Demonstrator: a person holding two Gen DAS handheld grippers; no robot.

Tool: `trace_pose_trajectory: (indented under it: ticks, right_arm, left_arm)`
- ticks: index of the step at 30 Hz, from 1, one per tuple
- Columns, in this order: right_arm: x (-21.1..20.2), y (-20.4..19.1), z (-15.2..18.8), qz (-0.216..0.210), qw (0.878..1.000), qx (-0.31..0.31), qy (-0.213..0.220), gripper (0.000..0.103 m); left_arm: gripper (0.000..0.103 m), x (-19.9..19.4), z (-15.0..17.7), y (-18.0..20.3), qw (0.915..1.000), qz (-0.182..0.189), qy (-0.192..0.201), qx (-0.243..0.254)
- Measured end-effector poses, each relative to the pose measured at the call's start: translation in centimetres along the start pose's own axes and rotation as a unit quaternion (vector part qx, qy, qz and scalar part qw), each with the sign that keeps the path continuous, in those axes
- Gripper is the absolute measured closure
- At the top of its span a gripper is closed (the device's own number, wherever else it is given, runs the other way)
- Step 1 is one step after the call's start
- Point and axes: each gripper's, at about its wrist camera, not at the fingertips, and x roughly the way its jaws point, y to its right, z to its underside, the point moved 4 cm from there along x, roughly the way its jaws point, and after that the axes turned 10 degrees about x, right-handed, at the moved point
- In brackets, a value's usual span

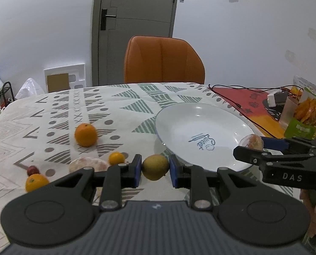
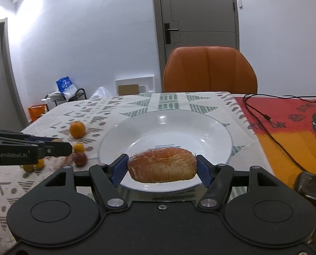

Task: Organize fruits
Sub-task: 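Carry both fruits over the white plate and open both tools to release them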

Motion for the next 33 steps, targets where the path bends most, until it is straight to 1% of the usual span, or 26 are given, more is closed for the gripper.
trace_pose_trajectory:
  ticks: [5,7,9,13,20,29,33]
  right_arm:
    - [0.3,1.4,-0.2,0.008,1.0,0.012,0.004,0.037]
    - [0.5,1.9,-0.2,0.009,1.0,0.014,0.006,0.03]
    - [0.4,2.2,-0.1,0.016,1.0,0.014,0.012,0.028]
    - [-0.3,2.6,0.2,0.005,1.0,0.023,0.018,0.019]
    - [-1.6,3.0,0.8,-0.014,0.999,0.039,0.019,0.017]
    - [-2.1,3.6,1.0,-0.023,0.998,0.055,0.019,0.017]
    - [-2.1,3.7,1.2,-0.025,0.998,0.059,0.018,0.017]
  left_arm:
    - [0.077,1.1,-0.7,0.9,1.0,0.002,-0.004,0.006]
    - [0.077,1.6,-1.0,1.4,1.0,0.002,-0.005,0.008]
    - [0.077,2.0,-1.2,1.8,0.9999,0.002,-0.006,0.009]
    - [0.077,2.7,-1.6,2.6,0.9999,0.002,-0.009,0.013]
    - [0.077,3.5,-2.3,3.8,0.9996,0.003,-0.011,0.024]
    - [0.077,4.2,-3.5,5.1,0.9994,0.007,-0.005,0.033]
    - [0.077,4.1,-4.2,5.6,0.9994,0.008,0.005,0.032]
